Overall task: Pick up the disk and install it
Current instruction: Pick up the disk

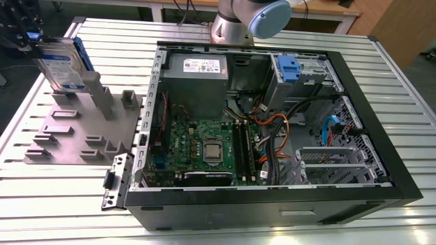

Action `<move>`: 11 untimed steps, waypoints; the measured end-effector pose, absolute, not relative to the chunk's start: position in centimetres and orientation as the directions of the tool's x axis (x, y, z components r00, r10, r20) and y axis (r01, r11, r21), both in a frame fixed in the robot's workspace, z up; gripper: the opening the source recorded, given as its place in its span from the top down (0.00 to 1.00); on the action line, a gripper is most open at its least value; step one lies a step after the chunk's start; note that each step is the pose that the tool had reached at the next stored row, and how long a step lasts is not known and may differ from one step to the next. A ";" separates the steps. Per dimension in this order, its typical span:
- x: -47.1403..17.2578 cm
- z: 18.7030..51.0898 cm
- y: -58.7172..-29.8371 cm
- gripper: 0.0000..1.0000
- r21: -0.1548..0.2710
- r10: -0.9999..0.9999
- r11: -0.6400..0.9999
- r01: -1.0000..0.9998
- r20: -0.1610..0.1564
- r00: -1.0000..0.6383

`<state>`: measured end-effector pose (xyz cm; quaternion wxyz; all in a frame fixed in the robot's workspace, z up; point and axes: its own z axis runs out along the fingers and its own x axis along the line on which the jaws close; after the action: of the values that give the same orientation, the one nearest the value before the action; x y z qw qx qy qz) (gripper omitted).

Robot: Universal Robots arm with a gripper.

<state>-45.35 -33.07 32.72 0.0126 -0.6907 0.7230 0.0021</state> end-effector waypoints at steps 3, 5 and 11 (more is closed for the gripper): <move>-45.3 32.8 -33.1 0.63 -0.014 -0.999 0.046 -0.999 -0.021 -0.046; -45.3 32.9 -33.1 0.63 -0.015 -0.999 0.046 -0.999 -0.021 -0.046; -45.3 33.0 -33.1 0.63 -0.014 -0.999 0.046 -0.999 -0.021 -0.046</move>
<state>-45.35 -33.07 32.98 0.0126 -0.6907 0.7230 0.0020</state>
